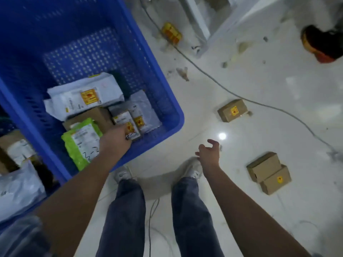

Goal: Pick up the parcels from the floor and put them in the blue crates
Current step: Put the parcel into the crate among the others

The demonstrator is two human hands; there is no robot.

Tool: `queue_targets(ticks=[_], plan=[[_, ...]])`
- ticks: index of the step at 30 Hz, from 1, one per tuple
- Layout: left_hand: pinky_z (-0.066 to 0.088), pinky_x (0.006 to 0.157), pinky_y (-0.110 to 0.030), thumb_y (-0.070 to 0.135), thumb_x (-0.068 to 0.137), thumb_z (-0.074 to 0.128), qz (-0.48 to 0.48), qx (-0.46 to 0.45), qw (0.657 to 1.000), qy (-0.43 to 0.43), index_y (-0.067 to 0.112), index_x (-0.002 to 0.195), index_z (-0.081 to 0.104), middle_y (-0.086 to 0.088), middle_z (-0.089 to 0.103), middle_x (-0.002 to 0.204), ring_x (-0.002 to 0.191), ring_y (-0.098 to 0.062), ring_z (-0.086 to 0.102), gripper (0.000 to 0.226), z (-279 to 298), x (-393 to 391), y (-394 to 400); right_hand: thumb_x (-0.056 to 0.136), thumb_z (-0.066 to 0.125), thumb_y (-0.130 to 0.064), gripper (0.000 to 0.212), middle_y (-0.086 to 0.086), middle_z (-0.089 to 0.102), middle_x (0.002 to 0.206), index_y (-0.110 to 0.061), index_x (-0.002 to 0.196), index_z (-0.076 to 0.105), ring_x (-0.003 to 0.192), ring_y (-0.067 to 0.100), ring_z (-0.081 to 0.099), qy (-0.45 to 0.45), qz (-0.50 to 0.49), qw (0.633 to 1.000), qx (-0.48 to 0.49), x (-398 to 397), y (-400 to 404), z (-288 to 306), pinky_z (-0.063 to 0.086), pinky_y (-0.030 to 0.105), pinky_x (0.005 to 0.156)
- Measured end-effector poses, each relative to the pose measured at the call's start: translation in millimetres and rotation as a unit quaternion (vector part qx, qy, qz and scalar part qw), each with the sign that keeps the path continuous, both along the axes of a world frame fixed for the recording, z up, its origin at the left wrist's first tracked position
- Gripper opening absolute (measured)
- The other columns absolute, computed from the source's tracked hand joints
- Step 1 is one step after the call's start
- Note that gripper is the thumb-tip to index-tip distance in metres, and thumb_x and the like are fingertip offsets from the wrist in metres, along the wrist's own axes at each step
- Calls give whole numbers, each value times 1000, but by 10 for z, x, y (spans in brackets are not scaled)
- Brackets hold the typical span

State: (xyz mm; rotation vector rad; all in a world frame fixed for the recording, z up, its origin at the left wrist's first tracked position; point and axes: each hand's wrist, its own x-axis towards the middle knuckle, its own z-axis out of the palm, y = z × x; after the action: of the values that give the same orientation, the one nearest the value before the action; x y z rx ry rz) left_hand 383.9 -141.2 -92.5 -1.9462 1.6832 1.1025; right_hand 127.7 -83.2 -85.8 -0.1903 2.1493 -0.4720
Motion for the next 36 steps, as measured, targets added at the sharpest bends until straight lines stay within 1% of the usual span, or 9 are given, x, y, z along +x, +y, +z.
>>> queue_targets(ticks=[3, 7, 9, 12, 16, 20, 24, 29, 36], plan=[[44, 73, -36, 13, 87, 55, -19, -40, 999, 24, 9, 101, 58, -15, 61, 107, 96, -35, 58, 15, 14, -592, 67, 90, 47, -11, 41, 1, 52, 78, -12, 130, 39, 81, 28, 59, -35, 67, 995, 63, -400, 375, -118, 47, 35, 71], [44, 80, -36, 10, 83, 58, -11, -33, 998, 61, 11, 99, 60, -11, 63, 105, 100, -31, 59, 16, 17, -1399, 288, 90, 51, -16, 37, 9, 58, 94, -11, 126, 43, 88, 30, 63, -77, 96, 983, 134, -850, 894, -158, 48, 35, 74], [43, 76, -33, 11, 84, 57, -13, -3, 997, 70, 12, 98, 59, -9, 62, 104, 98, -29, 60, 14, 45, -1824, 364, 88, 53, -16, 33, 12, 60, 91, -9, 120, 45, 82, 30, 62, -90, 67, 980, 164, -1120, 1079, -135, 49, 37, 73], [39, 72, -29, 12, 85, 55, -47, 25, 997, 63, 13, 99, 58, -8, 60, 106, 94, -26, 59, 14, 75, -2385, 343, 87, 52, -10, 21, 9, 56, 74, -8, 108, 46, 61, 26, 55, -126, -29, 977, 172, -1562, 1146, -68, 44, 32, 60], [47, 77, -35, 15, 88, 53, -69, 35, 995, 66, 13, 101, 57, -7, 61, 108, 95, -26, 60, 14, 111, -3040, 50, 91, 49, -8, 10, 9, 54, 72, -8, 100, 47, 54, 19, 51, -136, -103, 979, 113, -2113, 941, 37, 41, 26, 53], [47, 83, -36, 16, 90, 53, -128, 29, 988, 84, 13, 104, 57, -7, 61, 111, 98, -25, 59, 15, 42, -3519, -280, 94, 45, -6, 6, 8, 53, 69, -6, 100, 48, 55, 17, 49, -136, -149, 977, 75, -2512, 645, 19, 39, 24, 53], [42, 86, -34, 19, 92, 51, -221, 35, 974, 36, 9, 109, 57, -10, 60, 116, 107, -28, 56, 20, -151, -3711, -607, 94, 37, -1, 15, 9, 52, 67, -6, 99, 50, 54, 18, 48, -157, -141, 973, 92, -2731, 390, -147, 37, 25, 52], [44, 88, -36, 29, 97, 41, -281, 132, 949, -57, 3, 112, 53, -16, 60, 117, 107, -31, 57, 33, -433, -3754, -1071, 89, 30, 7, 27, 11, 53, 65, -6, 95, 54, 54, 19, 48, -174, -165, 964, 115, -2967, 81, -285, 36, 24, 52], [39, 78, -29, 24, 96, 42, -394, 122, 908, -68, 6, 118, 51, -11, 59, 119, 106, -27, 56, 30, -865, -4228, -1631, 85, 31, 8, 31, 10, 57, 65, -6, 85, 59, 56, 17, 50, -146, -231, 957, 98, -3297, -414, -771, 37, 23, 54]])
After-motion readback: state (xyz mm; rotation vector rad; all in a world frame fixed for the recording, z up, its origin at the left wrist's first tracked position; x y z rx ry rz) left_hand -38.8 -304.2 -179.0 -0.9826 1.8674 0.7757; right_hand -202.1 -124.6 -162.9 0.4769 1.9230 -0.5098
